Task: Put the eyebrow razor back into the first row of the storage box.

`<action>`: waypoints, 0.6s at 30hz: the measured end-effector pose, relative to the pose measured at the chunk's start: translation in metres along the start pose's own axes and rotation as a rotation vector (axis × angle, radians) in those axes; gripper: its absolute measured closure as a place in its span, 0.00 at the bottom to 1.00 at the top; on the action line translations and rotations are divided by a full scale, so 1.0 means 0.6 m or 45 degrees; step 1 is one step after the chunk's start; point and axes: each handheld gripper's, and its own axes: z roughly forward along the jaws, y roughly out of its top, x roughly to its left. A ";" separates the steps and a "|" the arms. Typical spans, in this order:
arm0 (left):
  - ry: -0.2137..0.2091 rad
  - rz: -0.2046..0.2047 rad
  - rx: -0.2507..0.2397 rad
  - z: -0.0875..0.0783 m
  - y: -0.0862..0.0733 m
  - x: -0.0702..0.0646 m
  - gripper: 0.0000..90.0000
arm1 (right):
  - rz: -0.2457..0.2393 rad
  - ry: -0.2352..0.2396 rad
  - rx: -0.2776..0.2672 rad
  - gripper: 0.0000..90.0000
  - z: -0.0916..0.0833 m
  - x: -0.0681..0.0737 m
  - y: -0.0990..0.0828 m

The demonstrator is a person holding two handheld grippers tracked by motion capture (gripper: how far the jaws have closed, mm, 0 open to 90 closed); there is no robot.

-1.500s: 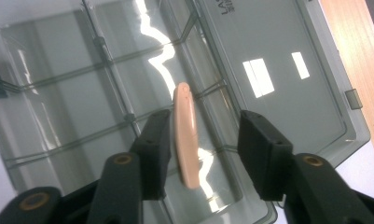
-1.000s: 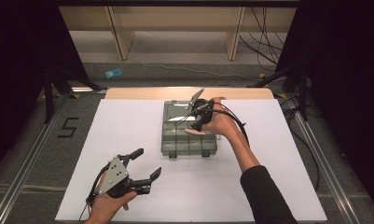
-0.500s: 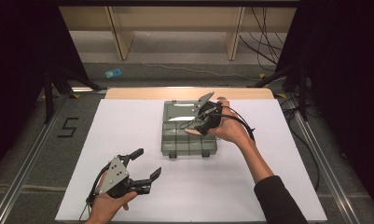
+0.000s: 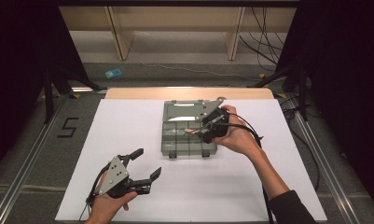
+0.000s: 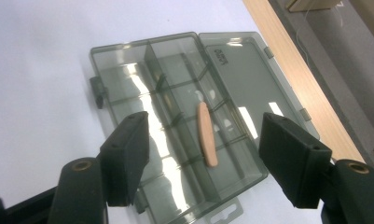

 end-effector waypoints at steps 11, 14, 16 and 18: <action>0.000 0.002 0.001 0.001 0.000 0.000 0.18 | 0.079 0.019 -0.094 0.34 -0.021 0.029 -0.029; 0.004 0.002 0.010 0.000 0.000 0.000 0.18 | 0.087 0.021 -0.116 0.34 -0.025 0.034 -0.033; 0.001 0.002 -0.001 0.001 -0.001 0.001 0.18 | 0.104 0.023 -0.138 0.34 -0.027 0.039 -0.036; 0.002 0.003 0.002 0.001 0.000 0.000 0.18 | 0.111 0.023 -0.162 0.34 -0.030 0.042 -0.039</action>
